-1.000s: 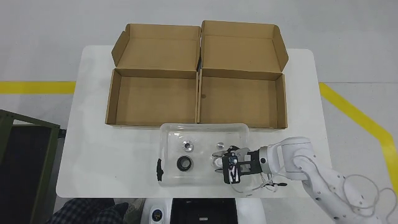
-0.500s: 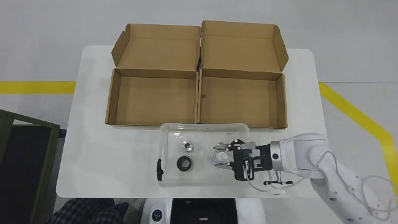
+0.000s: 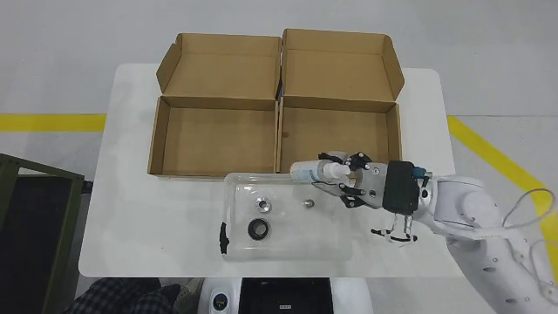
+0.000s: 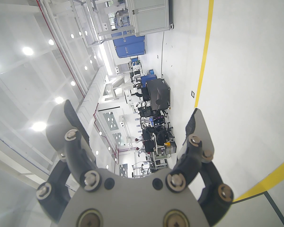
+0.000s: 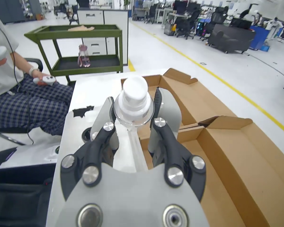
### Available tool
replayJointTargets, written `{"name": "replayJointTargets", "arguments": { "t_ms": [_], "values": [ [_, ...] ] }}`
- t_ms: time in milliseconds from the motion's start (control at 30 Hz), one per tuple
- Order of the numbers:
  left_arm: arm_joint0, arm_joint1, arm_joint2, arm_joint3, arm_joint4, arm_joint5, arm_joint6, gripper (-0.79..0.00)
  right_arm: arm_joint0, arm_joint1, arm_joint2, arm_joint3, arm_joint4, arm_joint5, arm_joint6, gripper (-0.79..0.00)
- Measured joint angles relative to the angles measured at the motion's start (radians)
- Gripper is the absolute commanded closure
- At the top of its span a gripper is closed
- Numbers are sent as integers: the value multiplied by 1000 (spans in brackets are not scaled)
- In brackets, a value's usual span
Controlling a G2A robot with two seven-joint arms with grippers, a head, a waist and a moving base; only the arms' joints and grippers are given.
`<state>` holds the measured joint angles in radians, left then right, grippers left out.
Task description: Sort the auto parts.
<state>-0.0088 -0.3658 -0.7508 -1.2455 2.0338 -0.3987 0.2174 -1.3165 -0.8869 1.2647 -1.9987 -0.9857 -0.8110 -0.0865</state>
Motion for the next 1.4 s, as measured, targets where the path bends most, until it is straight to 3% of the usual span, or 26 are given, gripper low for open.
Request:
{"name": "replayJointTargets", "arguments": {
  "t_ms": [333, 800, 1400],
  "values": [
    [0, 0, 0, 0, 0, 0, 0, -785, 0, -20, 9, 51, 115, 102, -93, 0],
    [0, 0, 0, 0, 0, 0, 0, -785, -3, -36, 27, 47, 116, 115, -126, 0],
    [0, 0, 0, 0, 0, 0, 0, -785, 67, -68, -84, 121, 17, 174, 22, 0]
  ]
}}
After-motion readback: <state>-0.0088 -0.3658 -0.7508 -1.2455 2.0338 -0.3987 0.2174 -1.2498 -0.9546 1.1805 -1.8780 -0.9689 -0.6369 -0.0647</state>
